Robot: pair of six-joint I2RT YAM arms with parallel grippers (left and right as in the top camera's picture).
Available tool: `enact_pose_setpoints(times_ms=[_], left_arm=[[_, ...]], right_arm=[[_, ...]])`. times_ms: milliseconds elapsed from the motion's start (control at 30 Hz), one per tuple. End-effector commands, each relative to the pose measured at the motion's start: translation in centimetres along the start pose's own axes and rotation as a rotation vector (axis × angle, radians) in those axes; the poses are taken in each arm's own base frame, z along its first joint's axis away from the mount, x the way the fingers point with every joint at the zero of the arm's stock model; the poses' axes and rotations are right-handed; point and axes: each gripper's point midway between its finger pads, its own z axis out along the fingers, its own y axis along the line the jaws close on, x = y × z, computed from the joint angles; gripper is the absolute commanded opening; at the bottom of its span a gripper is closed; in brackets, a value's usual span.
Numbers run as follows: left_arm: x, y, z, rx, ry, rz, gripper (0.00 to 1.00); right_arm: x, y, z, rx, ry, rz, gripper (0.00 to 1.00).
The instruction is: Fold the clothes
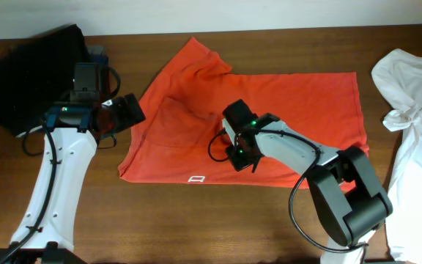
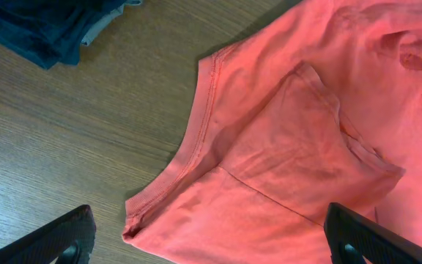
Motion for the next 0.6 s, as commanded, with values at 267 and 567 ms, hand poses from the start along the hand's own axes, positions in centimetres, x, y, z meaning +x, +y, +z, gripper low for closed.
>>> enact_pose_setpoints(times_ms=[267, 567], left_arm=[[0.1, 0.1, 0.3, 0.0, 0.009, -0.004, 0.99], [0.1, 0.1, 0.3, 0.0, 0.009, -0.004, 0.99]], right_arm=[[-2.1, -5.6, -2.0, -0.071, -0.052, 0.152, 0.05], [-5.0, -5.8, -7.3, -0.073, -0.088, 0.145, 0.13]])
